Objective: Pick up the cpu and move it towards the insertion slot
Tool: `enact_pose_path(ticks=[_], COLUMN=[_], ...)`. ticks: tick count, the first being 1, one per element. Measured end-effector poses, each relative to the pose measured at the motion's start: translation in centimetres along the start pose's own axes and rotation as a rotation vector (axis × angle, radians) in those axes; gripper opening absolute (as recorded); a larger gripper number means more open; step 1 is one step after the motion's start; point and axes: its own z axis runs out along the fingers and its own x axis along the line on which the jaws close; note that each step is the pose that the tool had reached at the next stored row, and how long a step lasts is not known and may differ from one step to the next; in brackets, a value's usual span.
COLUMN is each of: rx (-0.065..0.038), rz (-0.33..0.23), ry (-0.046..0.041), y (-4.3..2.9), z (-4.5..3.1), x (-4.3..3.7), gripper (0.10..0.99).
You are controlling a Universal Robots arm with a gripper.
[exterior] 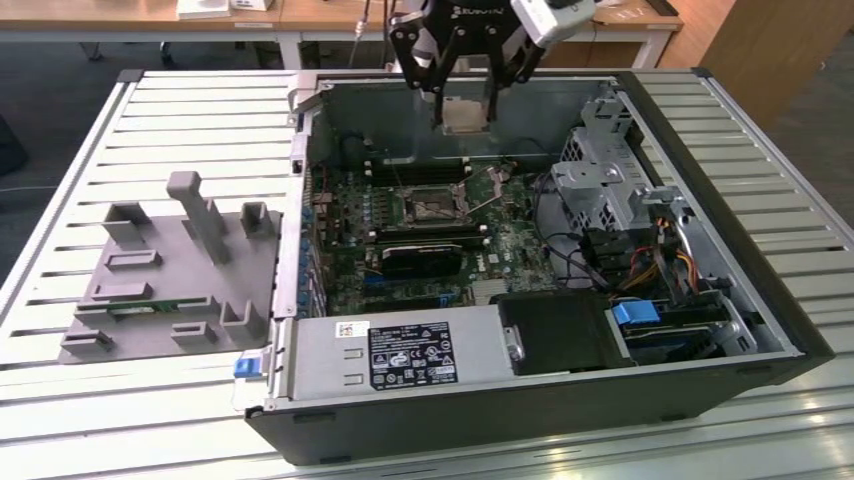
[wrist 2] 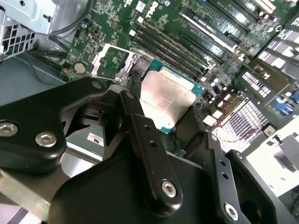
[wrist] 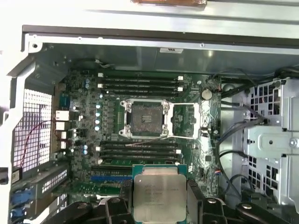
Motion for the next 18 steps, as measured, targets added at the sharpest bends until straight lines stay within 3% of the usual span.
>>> enact_pose_path(ticks=[12, 18], rx=[0.000, 0.000], rz=[0.000, 0.000], ry=[0.0000, 0.0001], y=[3.51, 4.56], z=[0.88, 1.40], x=[-0.06, -0.07], gripper=[0.541, 0.541])
